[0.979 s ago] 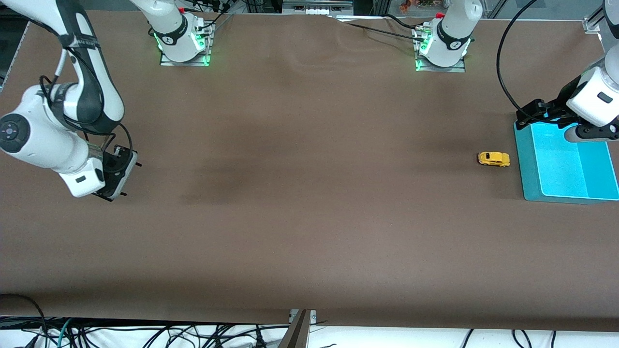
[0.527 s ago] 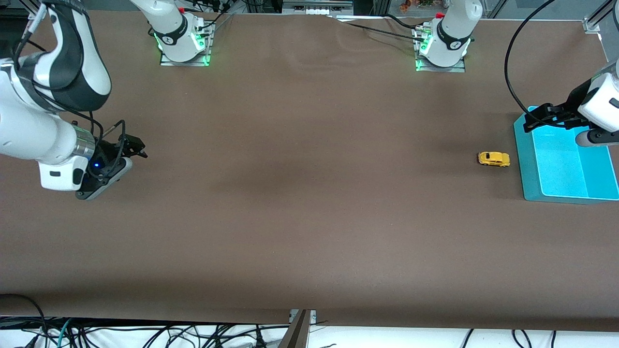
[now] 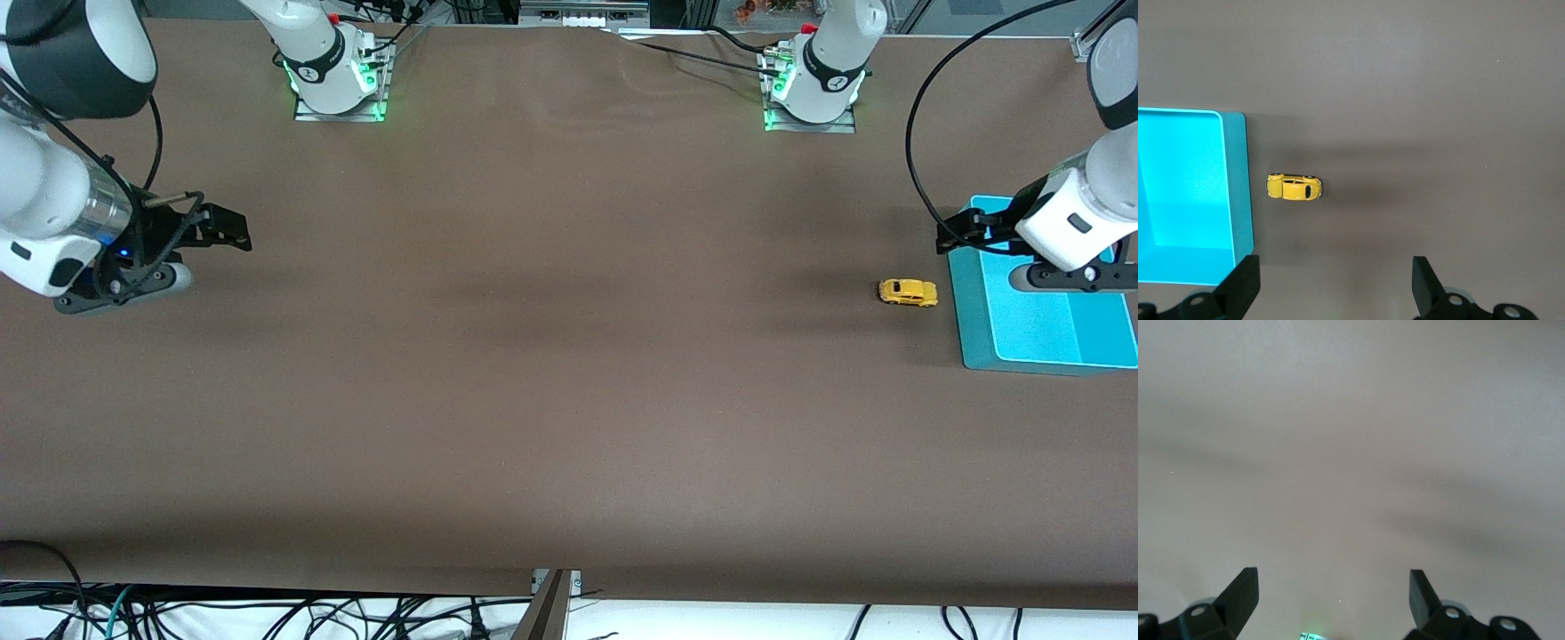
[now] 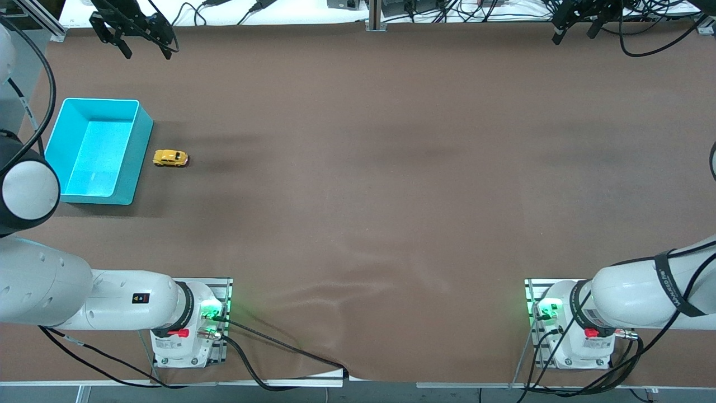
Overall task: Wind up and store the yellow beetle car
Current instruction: 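Raise the right gripper away while the left gripper reaches the car, then lower the left gripper and close it on the yellow car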
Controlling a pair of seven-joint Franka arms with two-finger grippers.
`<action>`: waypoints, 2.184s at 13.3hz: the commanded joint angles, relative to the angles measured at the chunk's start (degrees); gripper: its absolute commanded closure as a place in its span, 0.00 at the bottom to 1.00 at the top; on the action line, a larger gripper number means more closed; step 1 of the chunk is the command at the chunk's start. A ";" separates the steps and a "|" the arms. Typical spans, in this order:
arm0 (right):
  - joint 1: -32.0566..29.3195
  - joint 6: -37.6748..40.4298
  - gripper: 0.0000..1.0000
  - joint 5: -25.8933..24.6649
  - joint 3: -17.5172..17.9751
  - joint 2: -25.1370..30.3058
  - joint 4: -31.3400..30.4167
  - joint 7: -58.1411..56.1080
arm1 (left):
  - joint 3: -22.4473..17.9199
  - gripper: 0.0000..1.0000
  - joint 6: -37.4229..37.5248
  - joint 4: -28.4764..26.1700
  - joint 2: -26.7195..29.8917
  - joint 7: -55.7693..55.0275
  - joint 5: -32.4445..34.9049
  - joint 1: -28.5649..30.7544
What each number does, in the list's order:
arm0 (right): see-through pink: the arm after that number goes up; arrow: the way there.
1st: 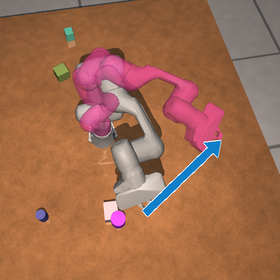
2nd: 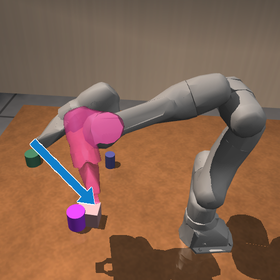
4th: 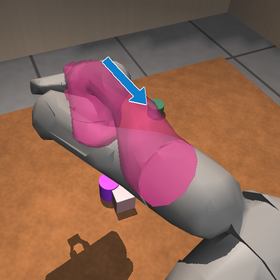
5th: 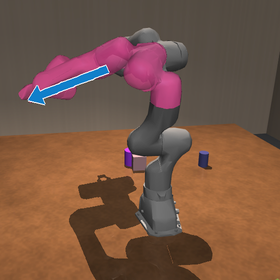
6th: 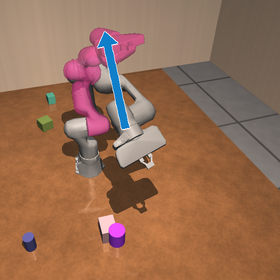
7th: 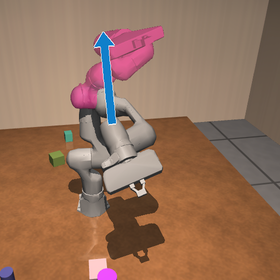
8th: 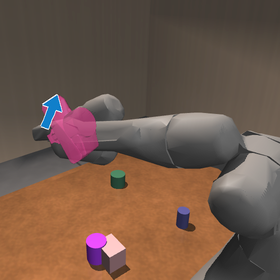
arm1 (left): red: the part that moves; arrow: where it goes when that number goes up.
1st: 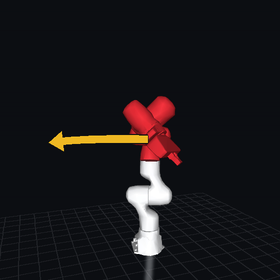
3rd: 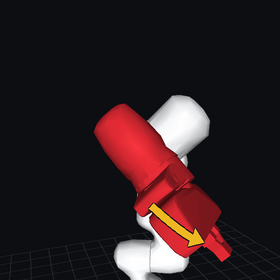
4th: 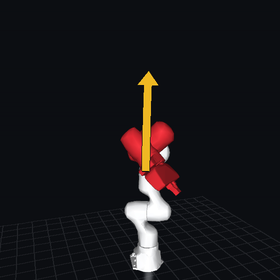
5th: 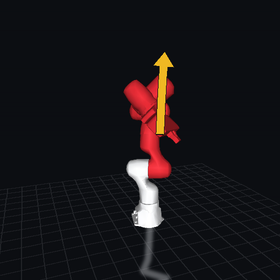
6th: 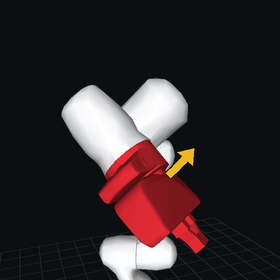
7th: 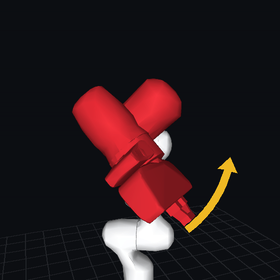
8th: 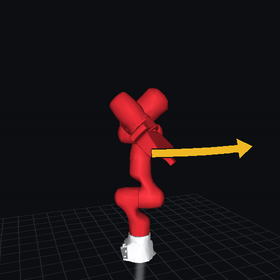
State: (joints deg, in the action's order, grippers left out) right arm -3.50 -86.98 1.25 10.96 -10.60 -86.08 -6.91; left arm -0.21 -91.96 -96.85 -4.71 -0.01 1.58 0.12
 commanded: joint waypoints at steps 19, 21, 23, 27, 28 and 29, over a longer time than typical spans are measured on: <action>0.86 -1.53 0.00 -4.50 -9.02 8.40 -2.95 1.19 | -0.14 0.00 -39.38 -31.79 -7.51 73.70 7.73 11.48; 1.65 -0.39 0.00 -4.42 -9.82 8.40 -2.96 2.07 | -0.06 0.00 -44.08 -35.59 -7.42 76.73 7.73 12.27; 1.65 -0.30 0.00 -4.33 -9.73 7.53 -2.52 2.34 | -0.05 0.00 -47.49 -37.87 -7.34 78.13 7.82 12.36; 1.57 -0.39 0.00 -3.01 -9.90 6.64 -2.25 2.34 | -0.14 0.00 -52.70 -39.11 -7.60 84.99 7.91 12.36; 1.48 -0.39 0.00 -2.92 -9.90 6.64 -2.25 2.34 | -0.14 0.00 -54.01 -39.46 -7.86 86.04 7.82 12.36; 1.30 -0.39 0.00 -2.92 -9.90 6.55 -2.25 2.34 | -0.14 0.00 -56.63 -41.12 -7.86 86.32 7.82 12.45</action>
State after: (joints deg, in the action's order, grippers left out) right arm -2.59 -87.69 -2.58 1.76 -4.41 -88.10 -5.27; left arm -0.48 -145.19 -134.63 -14.52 84.20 8.15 12.23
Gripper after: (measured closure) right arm 0.000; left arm 0.000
